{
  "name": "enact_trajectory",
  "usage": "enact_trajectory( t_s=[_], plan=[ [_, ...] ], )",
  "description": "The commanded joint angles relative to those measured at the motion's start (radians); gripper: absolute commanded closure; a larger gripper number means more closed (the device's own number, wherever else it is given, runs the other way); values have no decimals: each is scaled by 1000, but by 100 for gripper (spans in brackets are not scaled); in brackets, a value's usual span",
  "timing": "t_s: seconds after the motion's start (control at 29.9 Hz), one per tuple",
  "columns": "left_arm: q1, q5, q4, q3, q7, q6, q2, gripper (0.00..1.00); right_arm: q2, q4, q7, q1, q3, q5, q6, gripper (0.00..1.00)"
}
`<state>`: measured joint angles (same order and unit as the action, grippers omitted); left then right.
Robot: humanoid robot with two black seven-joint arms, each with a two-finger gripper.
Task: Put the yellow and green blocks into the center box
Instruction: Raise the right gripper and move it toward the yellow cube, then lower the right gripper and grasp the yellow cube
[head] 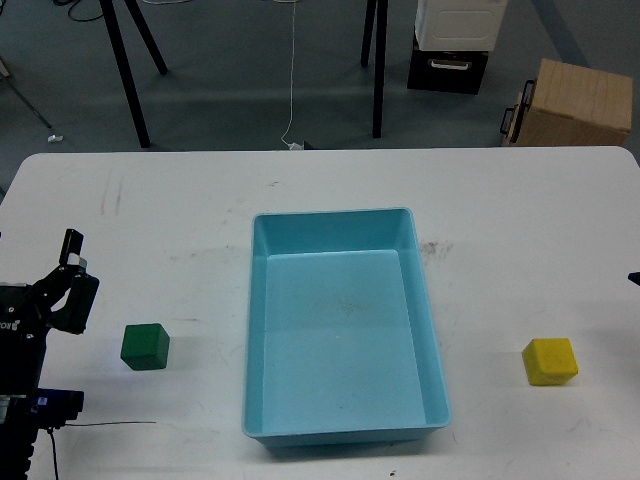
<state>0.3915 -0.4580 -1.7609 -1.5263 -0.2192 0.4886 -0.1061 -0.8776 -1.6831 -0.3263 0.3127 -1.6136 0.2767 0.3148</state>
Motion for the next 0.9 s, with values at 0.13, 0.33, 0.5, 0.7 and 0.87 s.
enact_trajectory(
  t_s=[0.13, 0.33, 0.5, 0.7, 0.87],
  plan=[
    [-2, 9, 1, 0, 4, 0, 14, 0, -276, 17, -162, -491, 476, 145, 153, 1],
    [-6, 21, 8, 0, 4, 0, 17, 0, -274, 14, -162, -921, 967, 442, 174, 1],
    [-6, 32, 11, 8, 4, 0, 19, 0, -268, 11, -162, -1144, 1271, 562, 174, 1],
    [-33, 41, 43, 49, 8, 0, 20, 0, -160, 11, -162, -1164, 1393, 634, 174, 1],
    [-45, 51, 52, 86, 9, 0, 22, 0, -127, 10, -162, -1166, 1442, 674, 174, 1]
  ],
)
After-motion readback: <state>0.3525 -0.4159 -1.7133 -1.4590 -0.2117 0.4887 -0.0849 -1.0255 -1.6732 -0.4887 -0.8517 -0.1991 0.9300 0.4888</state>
